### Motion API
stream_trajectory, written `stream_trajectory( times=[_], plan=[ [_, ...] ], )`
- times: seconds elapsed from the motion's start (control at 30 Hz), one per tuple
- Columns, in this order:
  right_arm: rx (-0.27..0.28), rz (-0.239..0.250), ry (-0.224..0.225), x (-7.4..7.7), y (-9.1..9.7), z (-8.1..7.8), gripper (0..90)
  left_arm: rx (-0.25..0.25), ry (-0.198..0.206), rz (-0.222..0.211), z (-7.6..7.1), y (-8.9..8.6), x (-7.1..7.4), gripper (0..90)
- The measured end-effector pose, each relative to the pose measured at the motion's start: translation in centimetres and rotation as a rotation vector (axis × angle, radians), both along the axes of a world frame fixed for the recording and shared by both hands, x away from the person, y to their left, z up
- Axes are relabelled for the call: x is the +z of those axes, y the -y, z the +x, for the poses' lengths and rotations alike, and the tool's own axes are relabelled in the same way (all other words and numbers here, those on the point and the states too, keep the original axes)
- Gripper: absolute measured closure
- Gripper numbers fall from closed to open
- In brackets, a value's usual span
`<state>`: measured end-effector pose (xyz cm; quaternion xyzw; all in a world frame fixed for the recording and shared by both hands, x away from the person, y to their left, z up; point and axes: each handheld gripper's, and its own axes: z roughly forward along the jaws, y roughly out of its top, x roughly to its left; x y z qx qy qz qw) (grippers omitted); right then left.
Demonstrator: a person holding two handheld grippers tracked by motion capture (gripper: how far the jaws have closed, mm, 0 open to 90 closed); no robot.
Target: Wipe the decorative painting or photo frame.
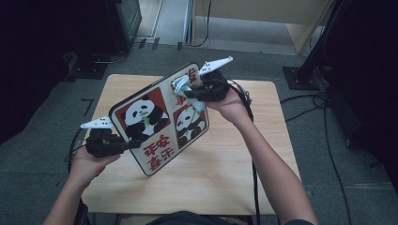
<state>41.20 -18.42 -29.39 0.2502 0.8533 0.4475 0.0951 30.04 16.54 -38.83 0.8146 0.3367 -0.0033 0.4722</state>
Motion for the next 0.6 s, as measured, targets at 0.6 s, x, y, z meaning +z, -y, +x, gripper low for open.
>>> stream_trajectory(
  times=[0.6],
  plan=[
    [0.020, -0.021, 0.019, 1.4, -2.3, 0.6, 80.5, -0.005, 0.000, 0.002, 0.1, -0.1, 0.0, 76.7]
  ],
)
